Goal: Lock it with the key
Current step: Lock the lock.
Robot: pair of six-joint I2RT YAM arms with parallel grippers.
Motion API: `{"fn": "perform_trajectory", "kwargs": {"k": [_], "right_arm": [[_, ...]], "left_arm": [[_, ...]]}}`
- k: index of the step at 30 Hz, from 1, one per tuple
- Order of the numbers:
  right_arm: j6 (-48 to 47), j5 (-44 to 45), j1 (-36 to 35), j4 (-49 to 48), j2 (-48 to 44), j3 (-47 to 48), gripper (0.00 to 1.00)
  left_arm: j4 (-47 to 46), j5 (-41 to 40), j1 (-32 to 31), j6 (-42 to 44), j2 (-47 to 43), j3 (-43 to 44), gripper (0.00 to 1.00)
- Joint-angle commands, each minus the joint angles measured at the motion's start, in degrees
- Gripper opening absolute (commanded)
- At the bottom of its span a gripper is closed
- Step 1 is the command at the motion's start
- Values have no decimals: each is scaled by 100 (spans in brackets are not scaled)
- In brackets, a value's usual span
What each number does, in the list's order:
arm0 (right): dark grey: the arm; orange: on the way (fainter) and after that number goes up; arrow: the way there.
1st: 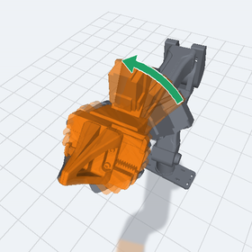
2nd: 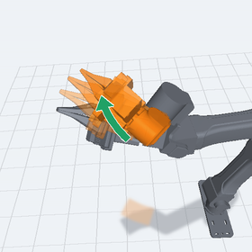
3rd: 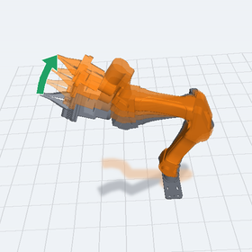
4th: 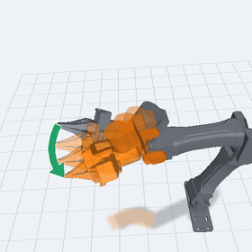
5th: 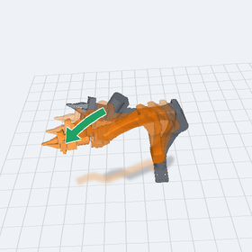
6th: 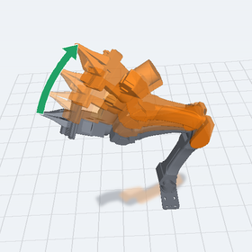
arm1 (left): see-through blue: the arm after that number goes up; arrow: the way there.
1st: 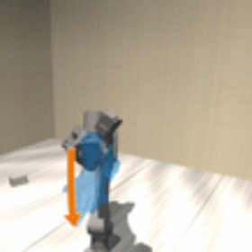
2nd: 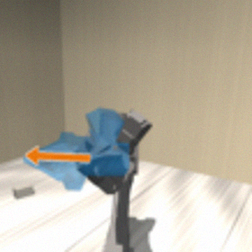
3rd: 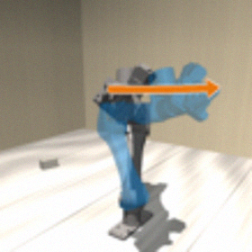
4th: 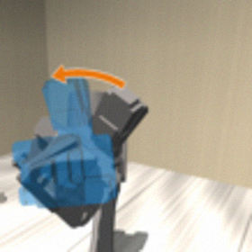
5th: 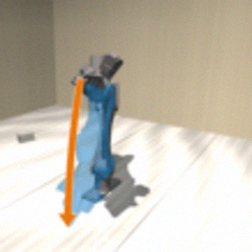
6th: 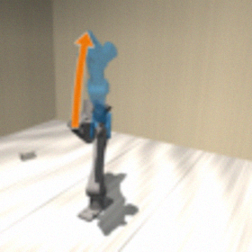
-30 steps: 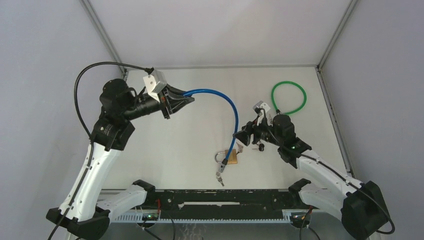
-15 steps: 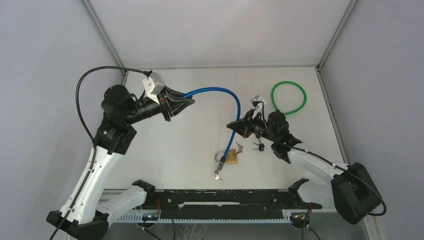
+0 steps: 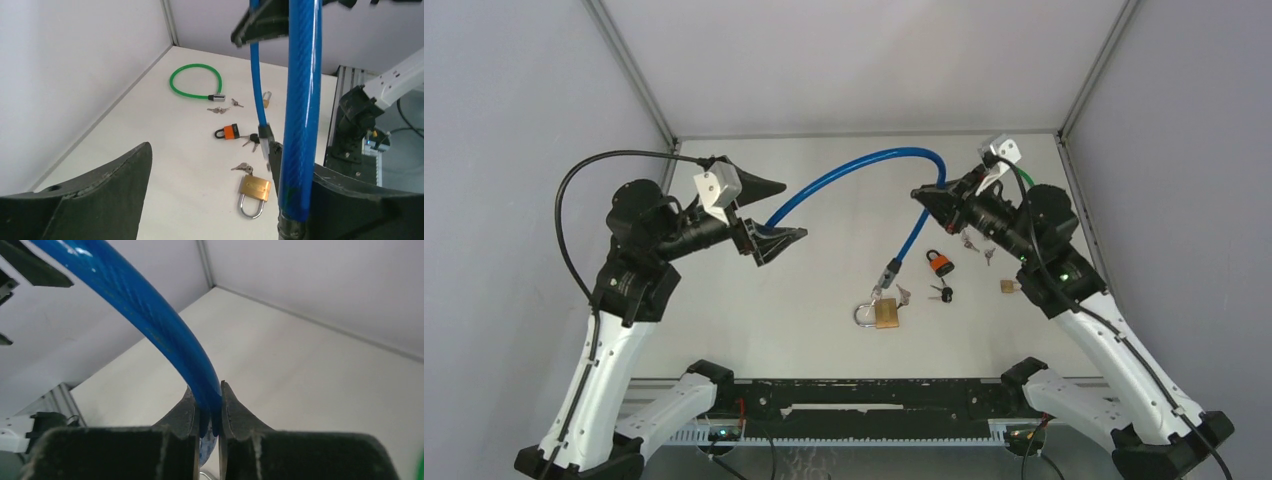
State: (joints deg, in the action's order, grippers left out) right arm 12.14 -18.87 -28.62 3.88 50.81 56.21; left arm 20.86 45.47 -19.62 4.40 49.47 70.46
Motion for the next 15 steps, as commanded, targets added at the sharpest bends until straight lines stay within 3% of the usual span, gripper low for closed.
{"fn": "perform_trajectory", "kwargs": {"k": [1, 5, 11, 15], "right_arm": [[-1149, 864, -6, 1627, 248, 1198, 0], [-1507, 1353, -28, 2384, 694, 2102, 0], [-1258, 1822, -43, 2672, 1051, 2810, 0], [-1280, 2320, -135, 2761, 1025, 2788, 0]], "left_arm": [[863, 324, 28, 866, 6, 494, 90], [803, 515, 21, 748, -78, 163, 100], [203, 481, 19, 408, -638, -920, 100], [-434, 332, -6, 202, -1230, -1839, 100]]}}
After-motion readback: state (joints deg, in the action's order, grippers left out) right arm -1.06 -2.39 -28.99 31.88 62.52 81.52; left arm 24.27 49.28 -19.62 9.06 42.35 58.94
